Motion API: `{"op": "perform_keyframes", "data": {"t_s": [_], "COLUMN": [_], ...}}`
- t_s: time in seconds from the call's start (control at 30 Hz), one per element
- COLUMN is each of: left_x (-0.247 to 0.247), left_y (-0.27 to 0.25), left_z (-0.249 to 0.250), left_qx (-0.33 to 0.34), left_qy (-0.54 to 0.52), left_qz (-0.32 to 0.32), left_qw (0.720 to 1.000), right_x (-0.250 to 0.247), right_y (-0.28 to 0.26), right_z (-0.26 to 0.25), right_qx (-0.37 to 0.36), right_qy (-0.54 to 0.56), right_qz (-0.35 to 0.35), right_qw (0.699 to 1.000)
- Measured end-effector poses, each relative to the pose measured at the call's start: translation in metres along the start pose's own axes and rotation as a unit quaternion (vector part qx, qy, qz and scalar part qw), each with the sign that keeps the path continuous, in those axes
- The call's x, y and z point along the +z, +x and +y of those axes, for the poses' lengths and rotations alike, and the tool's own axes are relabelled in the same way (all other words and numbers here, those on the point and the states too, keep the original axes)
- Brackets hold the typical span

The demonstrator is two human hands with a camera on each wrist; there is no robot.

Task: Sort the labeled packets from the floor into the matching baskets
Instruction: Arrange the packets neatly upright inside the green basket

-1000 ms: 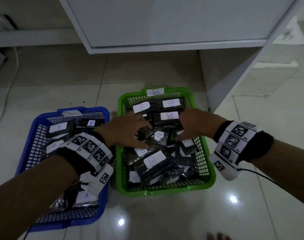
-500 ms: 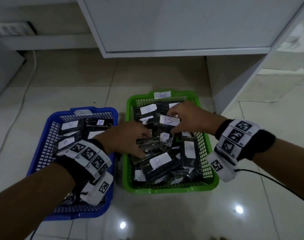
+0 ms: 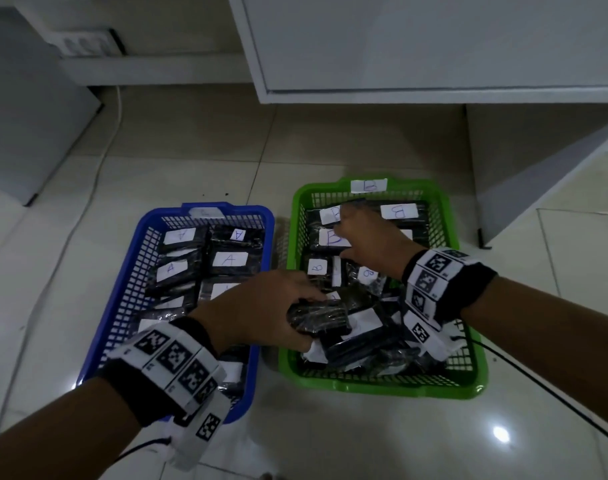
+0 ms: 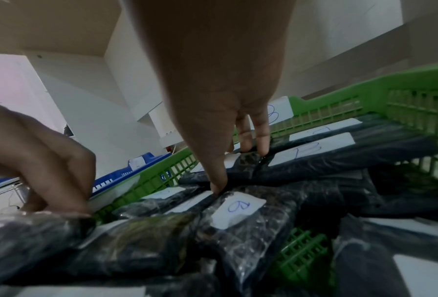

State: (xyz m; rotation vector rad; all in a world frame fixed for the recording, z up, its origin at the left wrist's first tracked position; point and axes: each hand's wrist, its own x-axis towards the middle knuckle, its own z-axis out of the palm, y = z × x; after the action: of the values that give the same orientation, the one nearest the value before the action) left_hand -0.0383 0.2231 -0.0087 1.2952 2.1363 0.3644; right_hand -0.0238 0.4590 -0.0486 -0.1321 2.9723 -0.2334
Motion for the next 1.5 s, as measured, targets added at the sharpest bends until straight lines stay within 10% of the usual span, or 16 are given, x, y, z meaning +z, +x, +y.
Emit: {"op": "perform_keyframes", "data": {"t_s": [0.3,0.47,0.63,0.97,1.4,1.5], "left_x": [0.003,-0.004,-0.006,0.008,0.01,0.01], "left_y": [0.004,0.024,0.048,0.066,0.067,0.068], "left_z": [0.011,0.021,0.023,0.037,0.023,0.019], "left_qx": [-0.007,-0.088,-0.163,-0.154,-0.147,-0.148], "left_qy": [0.005,-0.048,-0.031,0.207,0.212,0.234], "left_qz": [0.067,0.156,0.118,0.045,0.041,0.05], "left_qw": [0.998,0.983,0.979,0.965,0.965,0.96], "right_x": [-0.024,-0.037,-0.011,0.008,0.011,-0.02], "right_y": [-0.018,-0.049,-0.081,-0.08,-0.066,-0.06], "right_z": [0.012,0.025,0.034,0.035,0.031,0.051], "right_qx": [0.026,0.062,0.029,0.054,0.206,0.173], "right_qy": [0.2,0.225,0.121,0.254,0.39,0.325], "right_qz": [0.088,-0.025,-0.119,-0.002,0.022,-0.012], "right_qw": [0.975,0.972,0.985,0.966,0.897,0.93]}}
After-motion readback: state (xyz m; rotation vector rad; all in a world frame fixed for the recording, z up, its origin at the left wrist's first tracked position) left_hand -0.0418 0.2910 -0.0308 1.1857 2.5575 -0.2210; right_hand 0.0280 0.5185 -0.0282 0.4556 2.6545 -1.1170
